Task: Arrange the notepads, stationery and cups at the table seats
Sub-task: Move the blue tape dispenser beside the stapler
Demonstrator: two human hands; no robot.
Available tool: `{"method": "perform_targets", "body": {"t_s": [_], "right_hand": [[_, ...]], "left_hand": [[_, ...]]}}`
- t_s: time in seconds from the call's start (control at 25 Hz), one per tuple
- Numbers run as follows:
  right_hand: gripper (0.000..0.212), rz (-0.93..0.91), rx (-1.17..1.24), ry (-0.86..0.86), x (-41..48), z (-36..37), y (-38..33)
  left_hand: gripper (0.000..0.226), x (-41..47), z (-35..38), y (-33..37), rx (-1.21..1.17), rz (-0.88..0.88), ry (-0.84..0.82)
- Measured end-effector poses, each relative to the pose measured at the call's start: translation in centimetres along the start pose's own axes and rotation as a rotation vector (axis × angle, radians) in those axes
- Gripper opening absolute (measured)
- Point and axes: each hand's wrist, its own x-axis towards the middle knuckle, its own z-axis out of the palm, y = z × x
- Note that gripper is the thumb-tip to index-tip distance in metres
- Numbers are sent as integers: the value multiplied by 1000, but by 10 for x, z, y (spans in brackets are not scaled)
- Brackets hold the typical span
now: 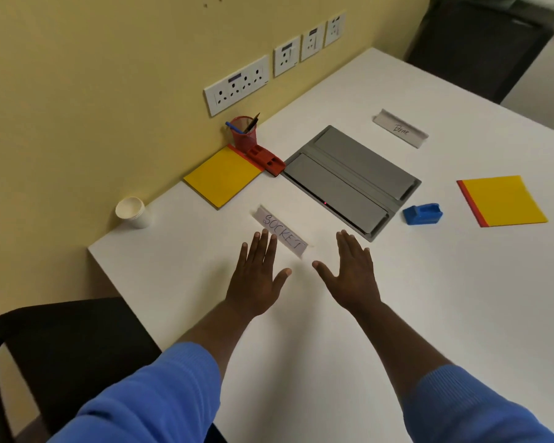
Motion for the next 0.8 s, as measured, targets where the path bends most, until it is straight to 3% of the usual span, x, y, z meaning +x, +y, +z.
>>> {"method": "perform_targets", "body": {"t_s": [0.32,0.8], "right_hand": [[91,118,-18,60,-74,-48,36],[91,271,-24,105,-98,-80,102]], "left_hand": [[87,-20,-17,81,-15,158,-24],[92,15,-11,158,14,332,-101]]}}
